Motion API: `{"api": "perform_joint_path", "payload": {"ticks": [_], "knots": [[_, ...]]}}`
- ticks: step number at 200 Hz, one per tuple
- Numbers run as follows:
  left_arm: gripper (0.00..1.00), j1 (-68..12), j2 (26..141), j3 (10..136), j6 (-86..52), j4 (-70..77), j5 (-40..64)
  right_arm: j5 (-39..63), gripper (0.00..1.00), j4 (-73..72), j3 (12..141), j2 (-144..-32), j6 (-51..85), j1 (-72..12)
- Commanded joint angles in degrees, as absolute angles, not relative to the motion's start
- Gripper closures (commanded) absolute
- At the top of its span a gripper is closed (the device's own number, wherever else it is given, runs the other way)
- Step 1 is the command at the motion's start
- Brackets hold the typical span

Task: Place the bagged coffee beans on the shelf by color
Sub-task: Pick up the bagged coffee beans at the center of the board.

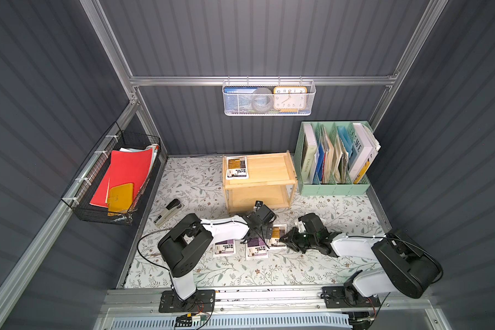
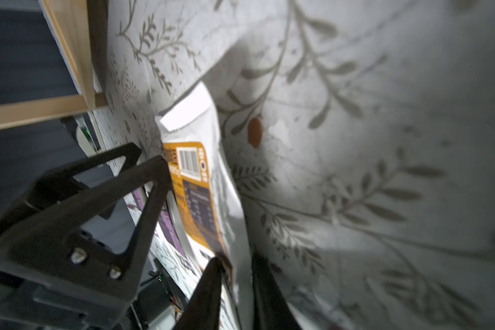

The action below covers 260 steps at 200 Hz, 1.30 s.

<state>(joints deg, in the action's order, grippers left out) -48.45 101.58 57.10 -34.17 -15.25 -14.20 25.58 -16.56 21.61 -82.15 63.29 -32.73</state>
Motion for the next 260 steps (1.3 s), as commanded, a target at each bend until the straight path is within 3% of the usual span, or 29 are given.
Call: {"api": "perform_joint_path", "payload": {"ticks": [1, 42, 140, 209, 260], "knots": [[0.00, -48.7, 98.3, 57.8, -35.3, -18.6, -15.1, 23.9, 0.86, -9.1, 20.0, -80.2, 63.2, -32.6], [0.00, -48.8, 93.0, 62.6, -36.5, -22.1, -15.1, 22.4, 0.98, -2.4, 20.4, -72.0, 62.7, -32.2], [0.00, -46.6, 80.9, 76.0, -37.2, -33.6, -20.4, 21.3, 0.98, 16.6, 29.6, -48.1, 58.8, -31.7], [0.00, -35.6, 77.0, 87.0, -32.1, -35.8, -18.4, 24.0, 0.98, 21.6, 47.6, -52.0, 52.5, -31.7], [0.00, -26.4, 79.5, 92.8, -27.5, -36.3, -14.0, 23.5, 0.97, 25.2, 63.9, -63.7, 45.7, -31.0]]}}
